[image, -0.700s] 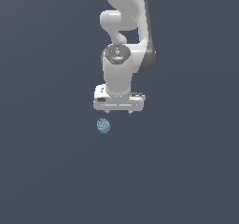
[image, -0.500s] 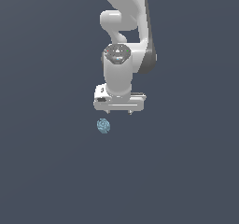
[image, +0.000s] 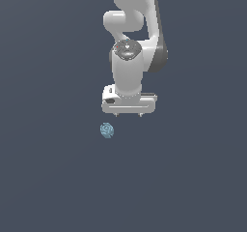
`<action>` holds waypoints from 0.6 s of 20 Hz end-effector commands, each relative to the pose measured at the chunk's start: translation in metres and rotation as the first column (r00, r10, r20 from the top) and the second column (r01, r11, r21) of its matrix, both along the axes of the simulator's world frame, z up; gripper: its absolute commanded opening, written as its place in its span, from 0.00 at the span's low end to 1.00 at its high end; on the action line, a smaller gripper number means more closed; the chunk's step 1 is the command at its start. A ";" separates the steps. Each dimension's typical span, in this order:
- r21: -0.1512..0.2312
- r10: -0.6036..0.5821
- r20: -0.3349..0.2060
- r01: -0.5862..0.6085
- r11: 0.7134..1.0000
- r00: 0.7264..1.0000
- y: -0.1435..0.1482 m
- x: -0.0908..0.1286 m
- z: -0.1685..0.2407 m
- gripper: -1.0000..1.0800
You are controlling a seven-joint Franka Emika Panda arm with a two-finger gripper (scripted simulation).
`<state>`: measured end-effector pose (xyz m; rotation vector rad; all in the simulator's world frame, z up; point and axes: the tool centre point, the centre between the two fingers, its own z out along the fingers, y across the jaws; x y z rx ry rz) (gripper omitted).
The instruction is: Pick up the object and move it to a goal position.
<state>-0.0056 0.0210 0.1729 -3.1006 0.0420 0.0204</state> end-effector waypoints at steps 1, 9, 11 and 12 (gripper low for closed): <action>0.000 -0.007 -0.001 0.007 1.000 1.000 -0.001 0.000 -0.001 0.96; -0.002 -0.107 -0.003 0.107 0.994 0.994 -0.014 0.001 -0.012 0.96; -0.004 -0.150 -0.004 0.150 0.989 0.989 -0.020 0.002 -0.017 0.96; -0.004 -0.174 -0.005 0.174 0.985 0.985 -0.023 0.002 -0.020 0.96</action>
